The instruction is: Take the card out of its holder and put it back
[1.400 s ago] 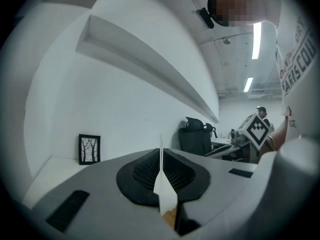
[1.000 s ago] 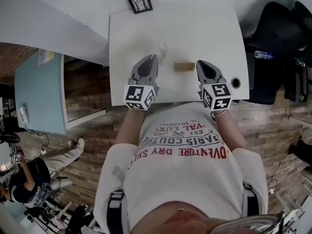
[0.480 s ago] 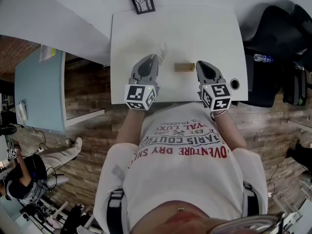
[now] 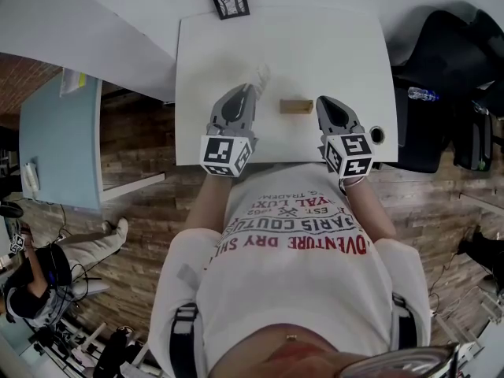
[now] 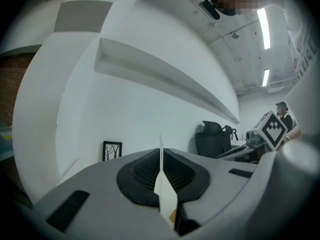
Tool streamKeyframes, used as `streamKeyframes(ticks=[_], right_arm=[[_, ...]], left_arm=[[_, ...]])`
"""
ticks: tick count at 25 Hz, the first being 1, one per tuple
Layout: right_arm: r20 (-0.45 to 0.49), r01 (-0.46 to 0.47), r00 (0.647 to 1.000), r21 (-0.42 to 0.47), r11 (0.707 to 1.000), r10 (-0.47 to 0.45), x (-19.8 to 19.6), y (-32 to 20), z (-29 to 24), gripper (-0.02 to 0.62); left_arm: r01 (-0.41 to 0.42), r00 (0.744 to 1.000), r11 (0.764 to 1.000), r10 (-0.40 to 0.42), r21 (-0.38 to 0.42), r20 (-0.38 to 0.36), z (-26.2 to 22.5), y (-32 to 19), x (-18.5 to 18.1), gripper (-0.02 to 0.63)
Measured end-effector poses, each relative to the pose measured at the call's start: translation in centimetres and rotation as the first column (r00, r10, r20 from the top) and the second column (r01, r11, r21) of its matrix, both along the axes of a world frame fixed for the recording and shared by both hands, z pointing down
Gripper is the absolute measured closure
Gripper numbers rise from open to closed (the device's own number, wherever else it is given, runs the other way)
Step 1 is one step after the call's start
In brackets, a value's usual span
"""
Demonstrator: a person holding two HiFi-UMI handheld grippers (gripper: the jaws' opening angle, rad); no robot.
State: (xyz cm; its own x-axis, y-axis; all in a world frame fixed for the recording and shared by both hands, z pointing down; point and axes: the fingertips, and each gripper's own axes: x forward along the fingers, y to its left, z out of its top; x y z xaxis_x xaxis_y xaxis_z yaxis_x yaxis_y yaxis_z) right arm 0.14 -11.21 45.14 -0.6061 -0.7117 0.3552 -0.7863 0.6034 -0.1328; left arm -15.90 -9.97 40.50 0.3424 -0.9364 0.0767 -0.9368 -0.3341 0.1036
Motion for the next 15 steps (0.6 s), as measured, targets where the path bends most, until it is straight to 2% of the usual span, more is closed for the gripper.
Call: streamKeyframes(ticks=[7, 11, 15], right_arm=[[-0.008, -0.014, 1.000, -0.005, 1.000, 0.014, 0.7, -0.5, 0.2, 0.569], [-0.008, -0.033, 0.999, -0.017, 0.999, 0.032, 1.5, -0.7, 0.5, 0.569], [-0.013, -0.059, 0.998, -0.045, 0.997, 0.058, 2.3, -0.8, 1.2, 0.569]], left_arm=[[-0.036, 0.999, 0.999, 0.036, -0.013, 0.016, 0.2, -0.4, 0.4, 0.569], [-0.161, 0.987, 0.987, 0.161, 0.002, 0.028, -0.3, -0.4, 1.8, 0.569], [-0.316, 0.947, 0.949, 0.316, -0.013, 0.061, -0.2, -0.5, 3.5, 0.569]])
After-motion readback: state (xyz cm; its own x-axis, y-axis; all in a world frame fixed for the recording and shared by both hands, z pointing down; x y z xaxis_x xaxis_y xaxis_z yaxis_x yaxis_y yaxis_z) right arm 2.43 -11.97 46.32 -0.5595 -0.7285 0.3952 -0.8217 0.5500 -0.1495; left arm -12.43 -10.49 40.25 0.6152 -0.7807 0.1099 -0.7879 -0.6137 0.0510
